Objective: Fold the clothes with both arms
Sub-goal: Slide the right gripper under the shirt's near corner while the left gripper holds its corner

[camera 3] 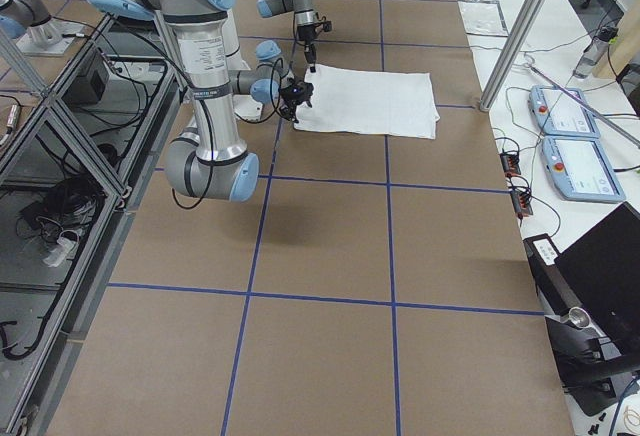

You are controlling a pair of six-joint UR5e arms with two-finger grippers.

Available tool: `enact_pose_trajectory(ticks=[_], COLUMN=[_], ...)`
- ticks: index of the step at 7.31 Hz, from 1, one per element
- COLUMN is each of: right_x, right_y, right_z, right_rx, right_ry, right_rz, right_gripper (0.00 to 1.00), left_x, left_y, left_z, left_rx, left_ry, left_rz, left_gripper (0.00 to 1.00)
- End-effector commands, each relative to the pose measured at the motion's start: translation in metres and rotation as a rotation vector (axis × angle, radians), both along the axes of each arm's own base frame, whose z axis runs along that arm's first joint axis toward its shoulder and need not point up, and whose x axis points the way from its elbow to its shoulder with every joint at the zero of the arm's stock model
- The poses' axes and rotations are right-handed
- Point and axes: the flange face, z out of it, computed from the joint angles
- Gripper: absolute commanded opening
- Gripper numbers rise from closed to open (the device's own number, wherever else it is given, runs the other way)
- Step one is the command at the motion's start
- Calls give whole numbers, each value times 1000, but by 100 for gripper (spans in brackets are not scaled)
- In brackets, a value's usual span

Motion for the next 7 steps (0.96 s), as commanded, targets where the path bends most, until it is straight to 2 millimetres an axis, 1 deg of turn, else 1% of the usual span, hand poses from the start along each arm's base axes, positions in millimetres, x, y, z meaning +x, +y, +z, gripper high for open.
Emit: enact_pose_trajectory(ticks=[1,2,3,4,5,7], right_x=[0,-1,-1,-1,-2,-3], right_y=[-11,-14,-14,-14,-13,-12], right_z=[-17,-25,-26,-21,-20,-17], right_rx=[-2,-4,-8,-9,-9,-7], right_ry=[-14,-16,-20,-9,14,46], right_rz=[21,27,31,30,26,18], right_gripper=[62,54,48,49,57,61], left_x=[-1,0,0,0,0,0], left_y=[0,0,0,0,0,0], left_z=[0,-1,-1,-2,-2,-3], left_rx=[0,0,0,1,2,2], left_ry=[-1,1,1,3,5,5], left_rz=[0,0,0,0,0,0], left_gripper=[0,0,0,0,0,0])
